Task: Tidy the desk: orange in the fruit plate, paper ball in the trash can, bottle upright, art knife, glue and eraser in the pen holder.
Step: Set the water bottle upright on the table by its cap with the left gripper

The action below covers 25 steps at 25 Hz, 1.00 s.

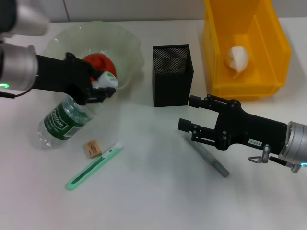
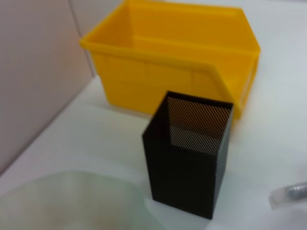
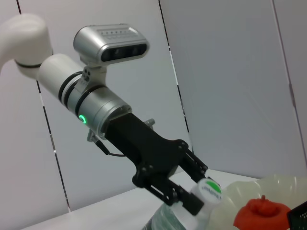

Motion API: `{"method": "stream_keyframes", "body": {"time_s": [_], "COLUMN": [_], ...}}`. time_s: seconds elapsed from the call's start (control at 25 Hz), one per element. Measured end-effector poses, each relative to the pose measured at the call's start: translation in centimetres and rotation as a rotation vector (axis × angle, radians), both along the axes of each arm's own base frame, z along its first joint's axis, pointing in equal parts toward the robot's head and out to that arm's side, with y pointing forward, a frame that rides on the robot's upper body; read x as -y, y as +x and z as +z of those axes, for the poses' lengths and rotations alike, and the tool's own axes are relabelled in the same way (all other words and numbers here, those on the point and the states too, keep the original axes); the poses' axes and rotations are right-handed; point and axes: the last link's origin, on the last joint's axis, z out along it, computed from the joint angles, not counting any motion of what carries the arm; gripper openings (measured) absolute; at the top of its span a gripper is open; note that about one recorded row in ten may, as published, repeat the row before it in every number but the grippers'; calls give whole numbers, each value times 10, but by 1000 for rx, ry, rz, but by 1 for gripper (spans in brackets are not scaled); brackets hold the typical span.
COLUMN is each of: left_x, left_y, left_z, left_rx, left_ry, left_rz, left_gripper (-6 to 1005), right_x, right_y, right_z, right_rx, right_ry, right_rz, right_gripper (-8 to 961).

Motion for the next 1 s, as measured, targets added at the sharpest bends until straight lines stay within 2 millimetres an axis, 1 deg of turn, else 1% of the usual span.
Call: {"method": "stream_keyframes", "body": {"time_s": [0.04,0.08,0.2,0.24,0.28,0.68,0.72,0.76,1.0], "left_x": [3,3,8,11,11,21,21,23,29], "left_y": [-7,-7,-17,-23,-23,-48,-48,-53,-60], "left_z": [9,9,21,26,26,42,42,46,52], "left_rx": [58,58,130,157,157,256,256,300,344], "left_ry": [30,30,74,97,97,179,179,199,237], "left_rz": [9,9,19,29,29,80,80,82,68], "left_gripper": [452,453,456,457,458,468,469,470,476], "right_x": [0,-1,-2,-2,-2,-2,-2,-2,-3], "right_y": [-1,-1,-3,-3,-3,-3,-3,-3,-5], "right_z": [0,0,-1,-2,-2,-2,-2,-2,-4], "right_rx": [0,0,-1,-2,-2,-3,-3,-2,-5], "right_ry": [-1,-1,-4,-9,-9,-9,-7,-6,-9], "right_rz": [2,4,8,9,9,8,7,7,9], "right_gripper": [695,695,695,695,695,694,694,694,694]}}
